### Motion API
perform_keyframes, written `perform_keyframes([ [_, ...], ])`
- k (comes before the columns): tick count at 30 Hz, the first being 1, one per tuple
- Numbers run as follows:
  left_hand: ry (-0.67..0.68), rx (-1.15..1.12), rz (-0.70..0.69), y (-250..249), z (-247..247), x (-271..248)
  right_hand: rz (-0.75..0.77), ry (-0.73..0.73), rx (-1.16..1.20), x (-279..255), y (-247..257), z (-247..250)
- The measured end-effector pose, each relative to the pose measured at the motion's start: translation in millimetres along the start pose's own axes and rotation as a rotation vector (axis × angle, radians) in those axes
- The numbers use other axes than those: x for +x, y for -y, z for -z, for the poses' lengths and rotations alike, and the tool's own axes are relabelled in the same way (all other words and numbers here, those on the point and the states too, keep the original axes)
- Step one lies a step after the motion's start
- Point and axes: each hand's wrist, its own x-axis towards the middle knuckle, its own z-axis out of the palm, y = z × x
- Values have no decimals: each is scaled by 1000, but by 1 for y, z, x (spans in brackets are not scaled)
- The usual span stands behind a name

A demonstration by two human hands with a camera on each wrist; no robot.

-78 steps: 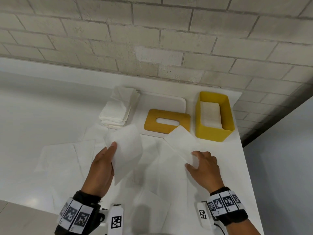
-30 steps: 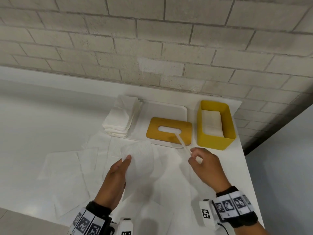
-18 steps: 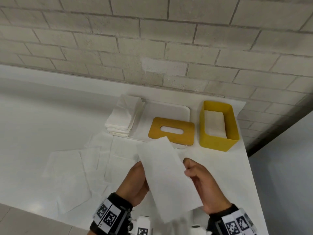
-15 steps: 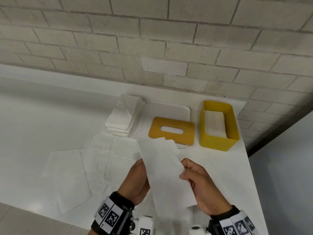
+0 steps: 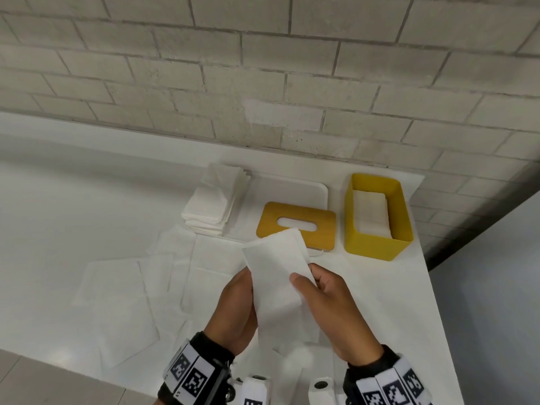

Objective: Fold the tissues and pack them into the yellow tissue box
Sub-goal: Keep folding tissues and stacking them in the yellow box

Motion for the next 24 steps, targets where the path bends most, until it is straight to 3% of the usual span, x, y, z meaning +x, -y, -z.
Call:
perform_keyframes([
  [14, 50, -51, 78, -6, 1, -2, 25, -24, 44, 6, -16, 2],
  [24, -107, 37, 96, 0, 9, 0, -40, 17, -34, 2, -14, 7],
])
